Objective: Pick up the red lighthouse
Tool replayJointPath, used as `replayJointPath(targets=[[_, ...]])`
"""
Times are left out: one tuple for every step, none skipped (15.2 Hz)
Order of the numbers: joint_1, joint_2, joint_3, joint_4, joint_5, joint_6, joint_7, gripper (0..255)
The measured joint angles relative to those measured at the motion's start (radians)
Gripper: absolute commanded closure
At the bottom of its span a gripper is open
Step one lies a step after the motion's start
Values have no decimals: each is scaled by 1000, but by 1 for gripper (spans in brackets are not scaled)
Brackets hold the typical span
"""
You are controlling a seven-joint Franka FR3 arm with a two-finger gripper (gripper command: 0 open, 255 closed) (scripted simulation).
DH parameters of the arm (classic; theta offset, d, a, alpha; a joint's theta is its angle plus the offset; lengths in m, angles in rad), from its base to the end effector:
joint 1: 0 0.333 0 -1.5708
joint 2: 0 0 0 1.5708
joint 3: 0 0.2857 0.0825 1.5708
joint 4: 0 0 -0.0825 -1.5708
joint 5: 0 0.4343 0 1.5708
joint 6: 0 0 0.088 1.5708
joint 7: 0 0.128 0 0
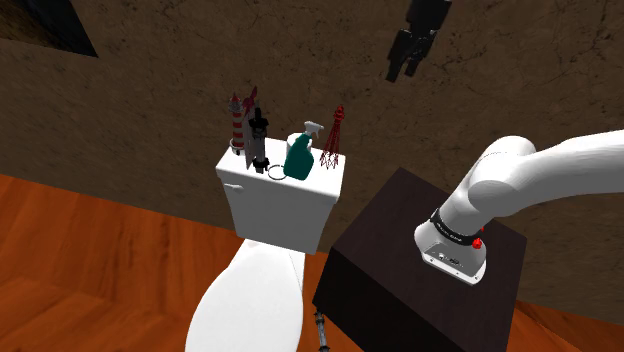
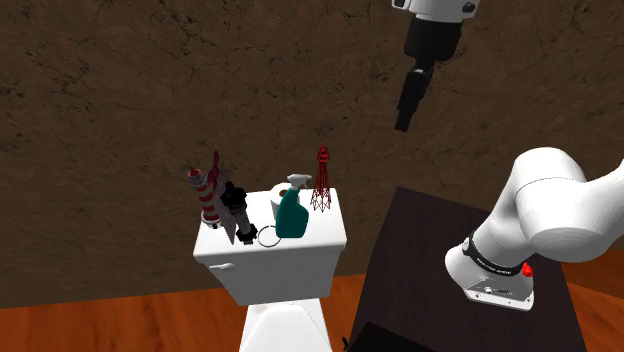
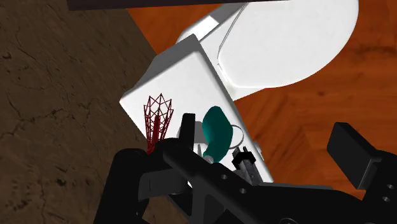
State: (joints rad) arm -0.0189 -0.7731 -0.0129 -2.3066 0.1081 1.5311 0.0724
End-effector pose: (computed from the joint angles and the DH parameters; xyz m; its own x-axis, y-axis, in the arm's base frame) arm 0.3783 0.0014 0.5664 0.9954 -0.0956 -0.0106 -0.0962 -0.9885 -0.1163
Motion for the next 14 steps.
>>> replayJointPath(targets=[[0, 0, 0, 0, 0, 0, 0, 0], [-3, 5, 0, -11, -1, 20, 1, 0], [-7, 14, 0, -21, -3, 48, 4, 0], [-12, 21, 0, -42, -4, 85, 7, 0], [-17, 37, 0, -55, -6, 125, 10, 0], [-23, 53, -1, -73, -8, 170, 12, 0], [-30, 66, -6, -91, -13, 212, 10, 0], [-37, 84, -8, -108, -16, 258, 11, 0], [-42, 100, -9, -123, -17, 301, 14, 0], [-47, 119, -10, -136, -18, 345, 18, 0], [-52, 131, -9, -155, -19, 389, 24, 0], [-59, 150, -13, -162, -22, 427, 24, 0], [-63, 173, -13, -172, -22, 471, 29, 0], [-68, 202, -14, -175, -23, 515, 33, 0]])
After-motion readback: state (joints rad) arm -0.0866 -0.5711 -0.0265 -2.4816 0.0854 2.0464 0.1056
